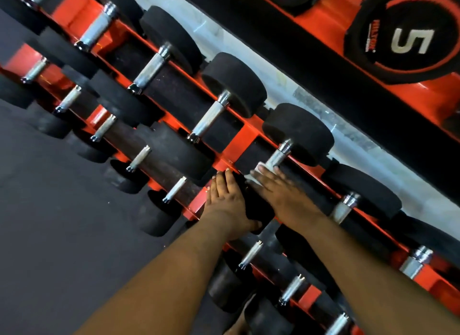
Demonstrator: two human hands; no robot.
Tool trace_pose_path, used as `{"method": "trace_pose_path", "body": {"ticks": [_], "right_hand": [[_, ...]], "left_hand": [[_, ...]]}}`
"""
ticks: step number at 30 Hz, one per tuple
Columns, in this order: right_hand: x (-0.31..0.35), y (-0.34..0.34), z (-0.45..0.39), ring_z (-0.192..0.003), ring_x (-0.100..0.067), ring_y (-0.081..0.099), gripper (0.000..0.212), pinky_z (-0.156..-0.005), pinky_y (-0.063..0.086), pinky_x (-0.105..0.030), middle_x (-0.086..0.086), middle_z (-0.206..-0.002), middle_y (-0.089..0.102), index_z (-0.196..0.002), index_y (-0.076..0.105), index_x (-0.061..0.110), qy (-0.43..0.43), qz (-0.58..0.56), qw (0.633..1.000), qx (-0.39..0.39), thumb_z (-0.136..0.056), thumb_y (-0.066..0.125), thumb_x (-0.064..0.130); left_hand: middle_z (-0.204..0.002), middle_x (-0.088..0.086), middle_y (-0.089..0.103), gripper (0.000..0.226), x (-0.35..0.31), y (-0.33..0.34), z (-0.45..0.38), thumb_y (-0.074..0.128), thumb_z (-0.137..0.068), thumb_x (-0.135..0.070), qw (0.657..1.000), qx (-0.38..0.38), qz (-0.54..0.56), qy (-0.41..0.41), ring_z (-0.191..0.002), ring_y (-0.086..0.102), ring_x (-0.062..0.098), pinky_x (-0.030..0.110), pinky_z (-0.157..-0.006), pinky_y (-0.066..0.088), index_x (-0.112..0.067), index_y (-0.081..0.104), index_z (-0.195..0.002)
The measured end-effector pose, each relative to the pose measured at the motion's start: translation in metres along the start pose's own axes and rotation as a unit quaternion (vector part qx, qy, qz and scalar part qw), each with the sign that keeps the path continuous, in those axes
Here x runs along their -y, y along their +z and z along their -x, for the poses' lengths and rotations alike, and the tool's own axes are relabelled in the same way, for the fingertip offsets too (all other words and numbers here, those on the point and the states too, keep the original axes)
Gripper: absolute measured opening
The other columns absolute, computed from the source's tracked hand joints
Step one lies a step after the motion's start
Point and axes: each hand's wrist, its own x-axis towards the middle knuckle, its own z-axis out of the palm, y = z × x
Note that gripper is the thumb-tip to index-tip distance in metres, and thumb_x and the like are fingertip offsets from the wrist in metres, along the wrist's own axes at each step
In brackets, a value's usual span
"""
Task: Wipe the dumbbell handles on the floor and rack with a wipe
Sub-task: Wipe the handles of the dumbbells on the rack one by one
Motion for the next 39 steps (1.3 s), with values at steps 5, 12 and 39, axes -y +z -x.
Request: {"method": "trace_pose_path", "body": {"ticks": [5,12,39], "right_hand": [[-0.016,-0.011,-0.008,-0.154,-0.025,0.017,0.055,-0.125,0.015,-0.048,-0.005,-0.164,0.028,-0.156,0.035,0.019,0.115,-0.003,0.993,-0.019,-0.102,0.044,0.019],[-0.014,-0.011,-0.010,-0.153,-0.019,0.022,0.071,-0.125,0.014,-0.045,0.001,-0.161,0.036,-0.155,0.037,0.022,-0.040,-0.006,0.999,0.023,-0.088,0.055,0.006],[-0.033,-0.029,-0.003,-0.152,-0.030,0.024,0.052,-0.123,0.019,-0.051,-0.008,-0.162,0.034,-0.156,0.036,0.017,-0.123,0.044,0.989,0.064,-0.106,0.033,0.034]], "left_hand": [[-0.164,0.016,-0.028,0.148,0.000,0.004,0.001,0.083,-0.072,-0.057,1.000,-0.007,-0.004,-0.001,-0.154,-0.020,0.031,0.045,-0.127,-0.003,-0.008,-0.031,-0.153],[-0.165,0.015,-0.027,0.149,0.001,0.005,0.001,0.083,-0.071,-0.057,1.000,-0.018,-0.006,0.000,-0.155,-0.019,0.030,0.043,-0.127,-0.003,-0.010,-0.031,-0.153],[-0.163,0.016,-0.030,0.143,0.002,-0.001,0.002,0.080,-0.075,-0.055,1.000,0.006,0.000,0.016,-0.152,-0.026,0.031,0.046,-0.126,-0.008,-0.008,-0.031,-0.152]]}}
